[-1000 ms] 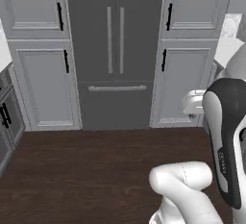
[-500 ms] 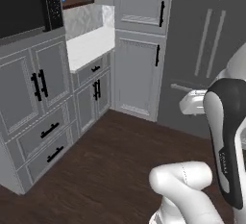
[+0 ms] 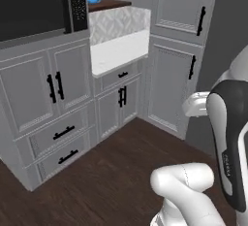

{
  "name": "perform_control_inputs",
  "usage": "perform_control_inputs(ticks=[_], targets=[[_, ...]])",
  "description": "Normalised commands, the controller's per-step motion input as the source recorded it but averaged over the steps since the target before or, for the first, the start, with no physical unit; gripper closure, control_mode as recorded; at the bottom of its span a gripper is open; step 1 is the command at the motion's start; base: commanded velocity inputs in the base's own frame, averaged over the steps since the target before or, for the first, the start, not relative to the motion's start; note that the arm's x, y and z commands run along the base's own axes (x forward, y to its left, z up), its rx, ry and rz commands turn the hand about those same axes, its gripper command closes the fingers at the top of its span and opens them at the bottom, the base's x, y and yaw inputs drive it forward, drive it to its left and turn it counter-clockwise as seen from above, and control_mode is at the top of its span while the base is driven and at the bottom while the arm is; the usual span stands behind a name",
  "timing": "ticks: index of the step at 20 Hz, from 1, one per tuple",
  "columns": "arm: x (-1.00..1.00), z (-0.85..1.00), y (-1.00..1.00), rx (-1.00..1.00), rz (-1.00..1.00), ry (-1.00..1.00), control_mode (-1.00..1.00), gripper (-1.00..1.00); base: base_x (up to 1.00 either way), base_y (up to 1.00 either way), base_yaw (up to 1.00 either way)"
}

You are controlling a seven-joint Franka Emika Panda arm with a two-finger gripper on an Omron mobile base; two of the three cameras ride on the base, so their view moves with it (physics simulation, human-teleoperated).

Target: Gather all objects into one cabinet and sort the glasses and bowls to opposite sides.

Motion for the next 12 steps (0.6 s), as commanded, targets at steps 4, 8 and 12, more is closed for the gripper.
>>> perform_control_inputs(ticks=[4, 8, 12], targets=[[0.0, 0.0, 0.0, 0.0, 0.0, 0.0, 1.0, -1.0, 0.9, -0.7, 0.43], [0.0, 0.0, 0.0, 0.0, 0.0, 0.0, 1.0, -1.0, 0.85, -0.69, 0.41], [0.0, 0.0, 0.0, 0.0, 0.0, 0.0, 1.0, -1.0, 0.76, -0.71, 0.37]])
